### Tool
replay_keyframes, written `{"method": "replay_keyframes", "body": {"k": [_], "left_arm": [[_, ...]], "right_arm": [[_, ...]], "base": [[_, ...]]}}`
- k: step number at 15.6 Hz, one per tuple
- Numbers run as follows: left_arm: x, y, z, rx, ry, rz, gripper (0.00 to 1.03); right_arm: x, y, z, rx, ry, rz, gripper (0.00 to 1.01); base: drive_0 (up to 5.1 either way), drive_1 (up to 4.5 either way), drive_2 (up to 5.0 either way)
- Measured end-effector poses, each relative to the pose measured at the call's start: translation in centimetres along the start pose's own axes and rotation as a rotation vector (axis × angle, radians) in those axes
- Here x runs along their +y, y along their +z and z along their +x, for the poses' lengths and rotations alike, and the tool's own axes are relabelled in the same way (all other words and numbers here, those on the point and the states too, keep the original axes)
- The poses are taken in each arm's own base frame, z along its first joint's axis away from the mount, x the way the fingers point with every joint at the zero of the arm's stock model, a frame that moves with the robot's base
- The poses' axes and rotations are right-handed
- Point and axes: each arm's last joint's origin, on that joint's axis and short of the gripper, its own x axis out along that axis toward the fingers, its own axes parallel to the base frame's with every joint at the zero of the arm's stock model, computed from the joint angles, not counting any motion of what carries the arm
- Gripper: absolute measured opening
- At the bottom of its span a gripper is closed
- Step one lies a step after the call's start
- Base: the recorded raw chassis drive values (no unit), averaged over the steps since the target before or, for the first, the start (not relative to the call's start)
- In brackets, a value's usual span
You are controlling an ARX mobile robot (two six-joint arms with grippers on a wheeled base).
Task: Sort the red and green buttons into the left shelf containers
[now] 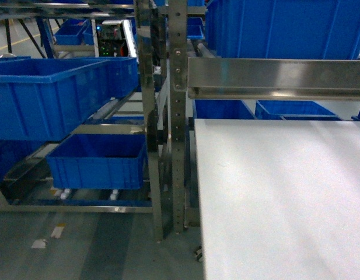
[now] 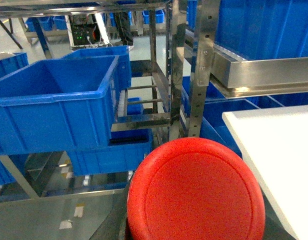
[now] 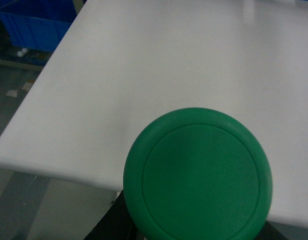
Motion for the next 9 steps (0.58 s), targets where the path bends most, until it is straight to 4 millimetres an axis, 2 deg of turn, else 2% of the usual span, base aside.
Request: {"method": "replay_keyframes", "body": {"k": [9], "left_arm": [[0.01, 0.04, -0.02, -0.004, 0.002, 0.000, 0.25]], "right_arm": [[0.00, -0.01, 0.00, 0.001, 0.000, 0.001, 0.26]], "base": [[-4.8, 1.45, 3.4]]}}
